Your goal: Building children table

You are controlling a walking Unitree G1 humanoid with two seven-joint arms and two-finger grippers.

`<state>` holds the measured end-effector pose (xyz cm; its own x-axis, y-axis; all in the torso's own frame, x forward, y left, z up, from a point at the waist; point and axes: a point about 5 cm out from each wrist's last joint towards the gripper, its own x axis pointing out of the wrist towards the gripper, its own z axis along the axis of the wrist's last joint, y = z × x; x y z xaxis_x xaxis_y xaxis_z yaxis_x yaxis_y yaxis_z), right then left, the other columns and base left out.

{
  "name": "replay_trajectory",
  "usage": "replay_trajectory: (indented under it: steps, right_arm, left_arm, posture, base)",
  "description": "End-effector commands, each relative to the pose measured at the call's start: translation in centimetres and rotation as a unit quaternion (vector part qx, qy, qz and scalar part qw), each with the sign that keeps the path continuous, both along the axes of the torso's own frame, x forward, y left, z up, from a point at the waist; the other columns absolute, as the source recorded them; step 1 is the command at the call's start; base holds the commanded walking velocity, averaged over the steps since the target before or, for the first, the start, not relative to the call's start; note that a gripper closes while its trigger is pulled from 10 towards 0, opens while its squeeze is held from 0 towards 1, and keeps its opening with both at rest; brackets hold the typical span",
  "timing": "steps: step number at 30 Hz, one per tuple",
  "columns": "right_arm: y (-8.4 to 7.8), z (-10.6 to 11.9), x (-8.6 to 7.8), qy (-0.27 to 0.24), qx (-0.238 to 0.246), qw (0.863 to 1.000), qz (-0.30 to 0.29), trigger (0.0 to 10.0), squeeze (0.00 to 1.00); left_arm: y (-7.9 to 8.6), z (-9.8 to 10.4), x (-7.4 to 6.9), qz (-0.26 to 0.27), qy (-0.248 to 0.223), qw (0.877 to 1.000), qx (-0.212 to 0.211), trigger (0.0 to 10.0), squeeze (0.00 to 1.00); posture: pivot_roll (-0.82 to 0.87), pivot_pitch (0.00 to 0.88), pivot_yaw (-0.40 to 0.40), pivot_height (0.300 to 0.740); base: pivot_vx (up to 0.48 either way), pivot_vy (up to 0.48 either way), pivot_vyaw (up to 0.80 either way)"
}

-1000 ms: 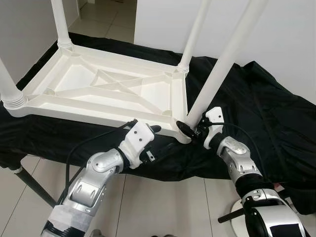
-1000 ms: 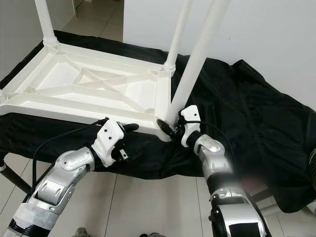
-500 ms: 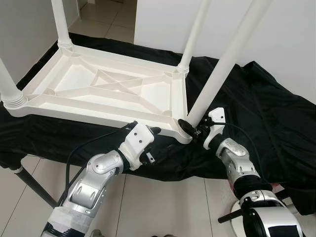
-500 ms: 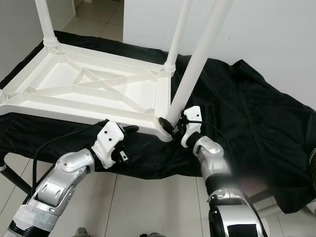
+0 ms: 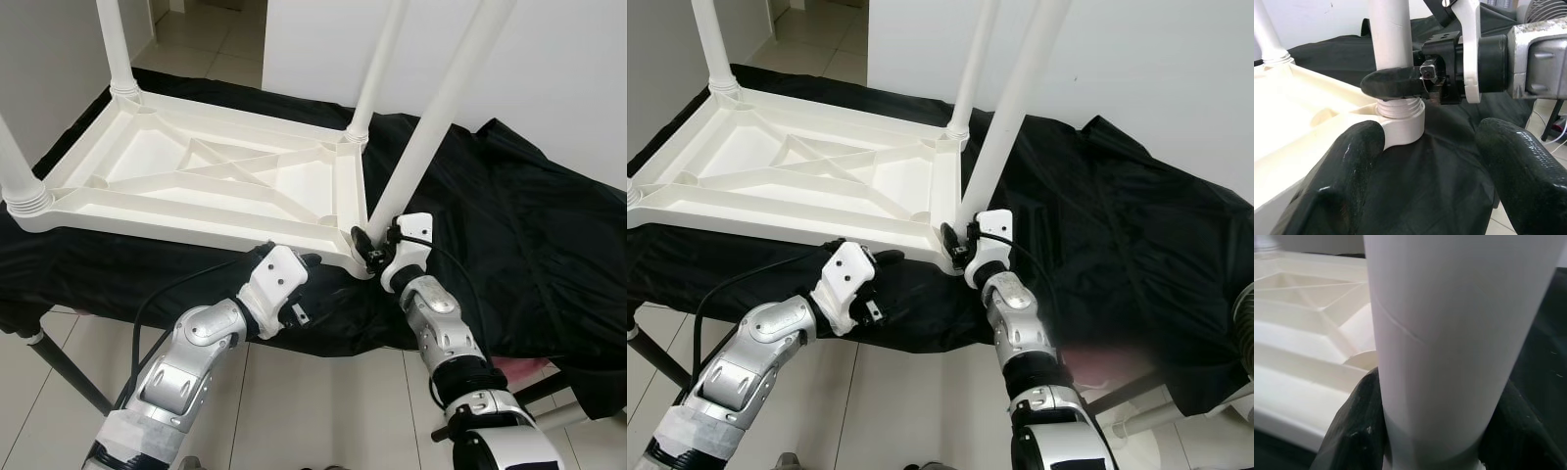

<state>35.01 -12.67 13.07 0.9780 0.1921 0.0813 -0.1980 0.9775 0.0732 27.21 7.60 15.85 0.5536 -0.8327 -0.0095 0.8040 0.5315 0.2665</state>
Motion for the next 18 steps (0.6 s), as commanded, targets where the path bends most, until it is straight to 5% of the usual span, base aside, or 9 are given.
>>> replay_trajectory:
  steps: [1, 7, 12, 18]
  right_arm:
    - [-1.3, -1.8, -0.5, 0.043, -0.010, 0.997, -0.056, 10.0, 0.00]
    - [-0.2, -2.3, -1.8, 0.060, 0.016, 0.984, -0.164, 10.0, 0.00]
    - [1.0, -2.1, -2.1, 0.063, 0.027, 0.983, -0.170, 10.0, 0.00]
    - [0.5, -1.6, -1.9, 0.057, 0.020, 0.983, -0.174, 10.0, 0.00]
  left_arm:
    - [-0.4, -0.1, -0.3, -0.011, 0.003, 1.000, 0.001, 10.0, 0.00]
    - [-0.4, -0.1, -0.4, -0.009, 0.004, 1.000, 0.000, 10.0, 0.00]
    - [-0.4, -0.2, -0.4, -0.008, 0.005, 1.000, -0.001, 10.0, 0.00]
    - [-0.5, -0.1, -0.3, -0.009, 0.005, 1.000, -0.002, 10.0, 0.00]
  posture:
    - [0.09, 0.082, -0.155, 0.740]
    - [0.10, 0.086, -0.158, 0.740]
    - [0.10, 0.088, -0.162, 0.740]
    - [0.10, 0.088, -0.163, 0.740]
  base:
    - [0.000, 0.000, 0.00]
    - [0.000, 0.000, 0.00]
    - [0.000, 0.000, 0.00]
    - [0.000, 0.000, 0.00]
